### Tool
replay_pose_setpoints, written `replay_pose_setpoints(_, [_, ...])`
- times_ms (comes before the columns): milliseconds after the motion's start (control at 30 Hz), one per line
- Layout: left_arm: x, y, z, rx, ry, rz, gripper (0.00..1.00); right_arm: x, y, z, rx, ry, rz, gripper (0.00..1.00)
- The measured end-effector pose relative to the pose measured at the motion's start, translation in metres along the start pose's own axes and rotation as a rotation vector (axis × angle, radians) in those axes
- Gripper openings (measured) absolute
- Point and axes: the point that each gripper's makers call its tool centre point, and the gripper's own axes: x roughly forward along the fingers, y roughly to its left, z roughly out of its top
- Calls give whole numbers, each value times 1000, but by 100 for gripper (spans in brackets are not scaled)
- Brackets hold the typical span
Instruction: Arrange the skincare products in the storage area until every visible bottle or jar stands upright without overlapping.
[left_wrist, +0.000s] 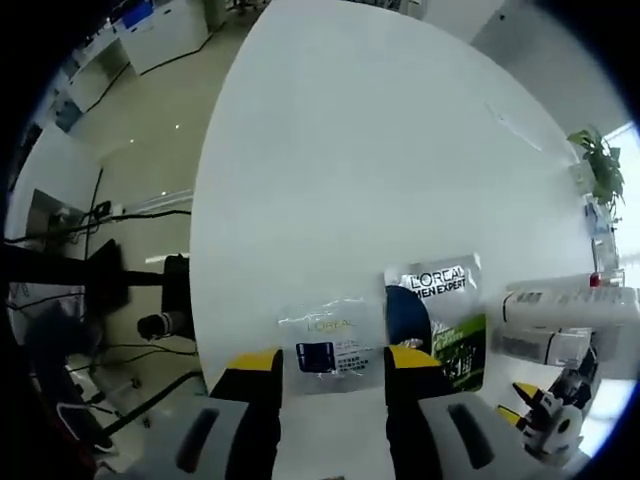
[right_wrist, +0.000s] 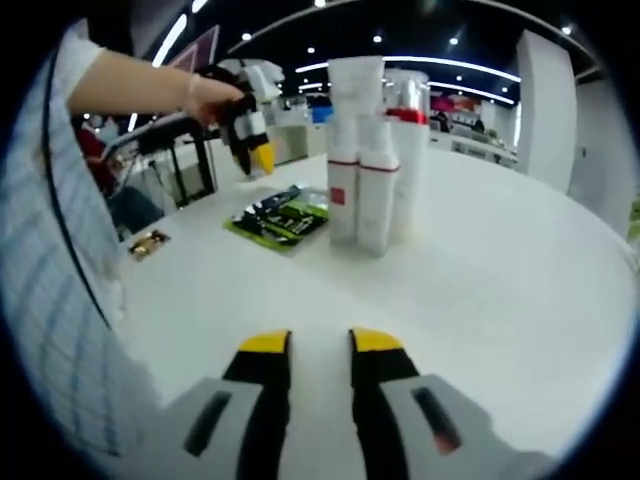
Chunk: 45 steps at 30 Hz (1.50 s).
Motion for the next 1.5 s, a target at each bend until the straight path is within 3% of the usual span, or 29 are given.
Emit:
replay_pose_setpoints(167, [1,-7,2,-9,-8,-23,41,0,1,1,-34,5,4,22])
replay_pose_setpoints(600, [16,-9,8,23,9,29,41,-1,2,1,-33,-2,4,23])
replay_pose_setpoints(967, [27,1,13,-1,16,73,41,-2,4,-1,-27,-14,-3,24])
replay_pose_setpoints(1267, [28,4,17,68,3,138,41,-2,3,-1,-26,-23,-5,24])
replay_pose_setpoints(1500, [29,5,18,77,7,140,42,-1,3,-1,-24,-31,-7,24])
